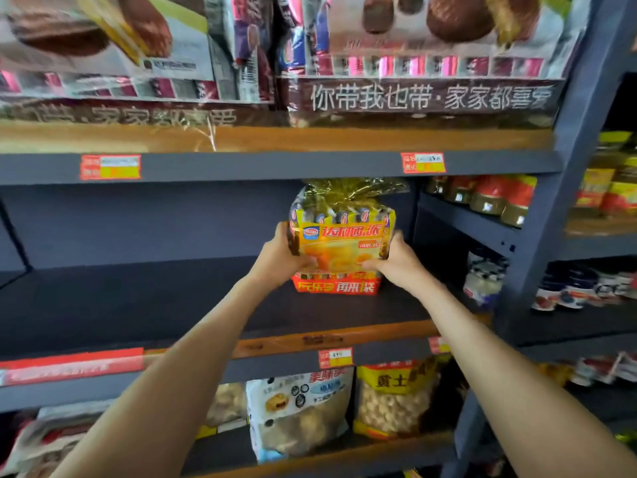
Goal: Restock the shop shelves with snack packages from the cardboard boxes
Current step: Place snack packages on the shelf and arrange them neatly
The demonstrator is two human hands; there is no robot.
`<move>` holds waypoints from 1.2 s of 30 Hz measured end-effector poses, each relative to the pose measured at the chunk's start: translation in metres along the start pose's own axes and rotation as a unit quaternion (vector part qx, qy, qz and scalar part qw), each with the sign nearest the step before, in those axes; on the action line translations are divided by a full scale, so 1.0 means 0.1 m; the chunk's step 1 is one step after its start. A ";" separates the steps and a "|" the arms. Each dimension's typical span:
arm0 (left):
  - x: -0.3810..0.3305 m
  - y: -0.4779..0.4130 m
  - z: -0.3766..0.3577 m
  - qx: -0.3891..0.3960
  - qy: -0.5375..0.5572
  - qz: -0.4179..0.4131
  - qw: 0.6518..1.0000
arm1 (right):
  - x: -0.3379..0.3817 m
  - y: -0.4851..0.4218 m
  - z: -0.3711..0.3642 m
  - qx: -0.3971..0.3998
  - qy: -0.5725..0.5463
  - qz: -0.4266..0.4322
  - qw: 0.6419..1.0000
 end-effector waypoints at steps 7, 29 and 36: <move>-0.11 -0.24 -0.40 -0.047 0.031 0.035 0.998 | -0.32 -0.50 0.12 0.003 -0.013 -0.017 1.000; -0.30 -0.91 -1.21 -0.068 -0.610 -0.291 0.734 | -0.22 -1.05 0.08 -0.130 0.431 0.267 0.852; -0.21 -1.05 -1.25 -0.041 -0.631 -0.296 0.717 | -0.30 -1.18 0.03 -0.090 0.448 0.265 0.849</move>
Point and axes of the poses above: each hand's wrist, its own y-axis away from the middle knuckle, its own z-axis out of the back of the hand, x = y × z, the point moved 8 cm from there along -y, towards the middle knuckle, and after that the axes turned 3 degrees about -x, right-handed, at the moved point
